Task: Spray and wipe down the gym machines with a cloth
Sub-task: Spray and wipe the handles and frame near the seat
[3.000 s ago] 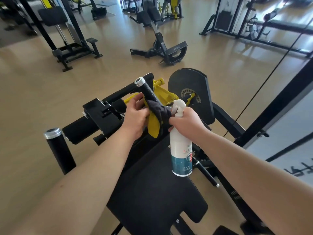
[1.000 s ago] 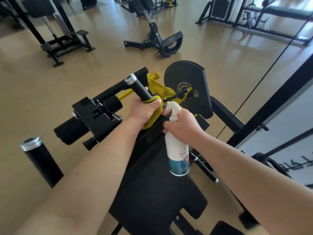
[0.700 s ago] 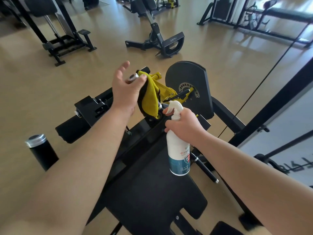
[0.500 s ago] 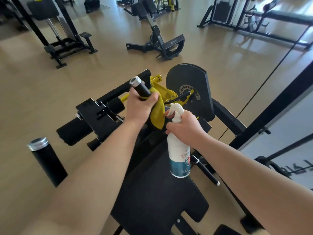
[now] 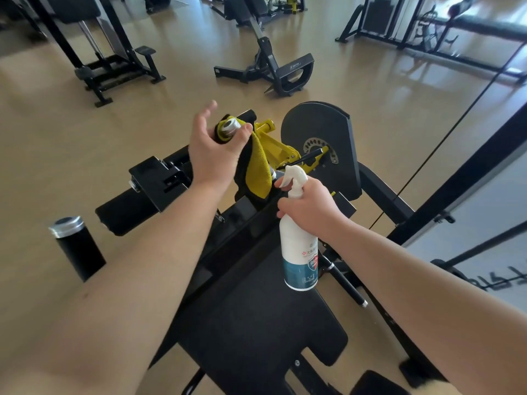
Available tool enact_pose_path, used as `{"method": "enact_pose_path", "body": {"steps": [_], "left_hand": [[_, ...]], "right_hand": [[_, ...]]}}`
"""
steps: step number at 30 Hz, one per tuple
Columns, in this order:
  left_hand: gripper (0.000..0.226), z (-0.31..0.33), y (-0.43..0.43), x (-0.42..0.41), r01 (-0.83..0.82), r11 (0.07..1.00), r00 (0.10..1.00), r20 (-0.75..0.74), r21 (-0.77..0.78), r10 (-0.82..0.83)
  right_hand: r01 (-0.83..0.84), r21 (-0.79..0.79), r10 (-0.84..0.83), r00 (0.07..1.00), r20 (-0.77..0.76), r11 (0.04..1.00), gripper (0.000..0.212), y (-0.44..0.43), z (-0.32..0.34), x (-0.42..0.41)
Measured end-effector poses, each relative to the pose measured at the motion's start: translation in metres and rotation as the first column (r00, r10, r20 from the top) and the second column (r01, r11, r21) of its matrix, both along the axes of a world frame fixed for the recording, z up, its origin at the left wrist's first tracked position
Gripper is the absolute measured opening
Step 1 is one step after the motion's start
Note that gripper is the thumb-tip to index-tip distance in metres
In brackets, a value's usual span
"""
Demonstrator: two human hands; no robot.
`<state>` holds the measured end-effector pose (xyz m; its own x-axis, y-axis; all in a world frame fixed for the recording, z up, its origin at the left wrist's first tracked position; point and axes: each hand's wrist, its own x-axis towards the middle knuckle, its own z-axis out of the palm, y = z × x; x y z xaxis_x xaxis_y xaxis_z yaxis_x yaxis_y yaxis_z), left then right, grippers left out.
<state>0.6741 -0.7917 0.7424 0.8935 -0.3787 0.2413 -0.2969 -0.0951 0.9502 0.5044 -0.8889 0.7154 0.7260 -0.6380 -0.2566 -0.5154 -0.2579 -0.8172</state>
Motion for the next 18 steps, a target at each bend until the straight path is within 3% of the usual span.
{"method": "enact_pose_path", "body": {"steps": [4, 7, 12, 15, 18], "left_hand": [[0.052, -0.029, -0.018, -0.024, 0.176, 0.977, 0.966, -0.212, 0.124, -0.147], [0.042, -0.042, -0.029, -0.034, 0.255, 0.943, 0.911, -0.380, 0.215, -0.160], [0.060, -0.032, -0.014, -0.032, 0.336, 0.895, 0.912, -0.338, 0.293, -0.232], [0.059, -0.019, -0.008, -0.031, 0.284, 0.937, 0.938, -0.259, 0.204, -0.228], [0.040, 0.019, -0.010, -0.013, 0.171, 0.984, 0.947, -0.267, -0.052, -0.179]], "right_hand": [[0.016, -0.001, -0.016, 1.000, 0.020, 1.000, 0.032, 0.003, -0.002, 0.001], [-0.005, -0.035, 0.005, 1.000, -0.006, 0.999, 0.031, 0.000, -0.002, 0.001], [-0.022, -0.046, 0.022, 1.000, -0.008, 0.999, 0.035, 0.001, -0.002, -0.002], [-0.008, -0.019, 0.008, 1.000, -0.001, 1.000, 0.039, 0.001, -0.003, -0.001], [0.015, 0.004, -0.015, 1.000, -0.008, 1.000, 0.045, 0.002, -0.003, 0.000]]}}
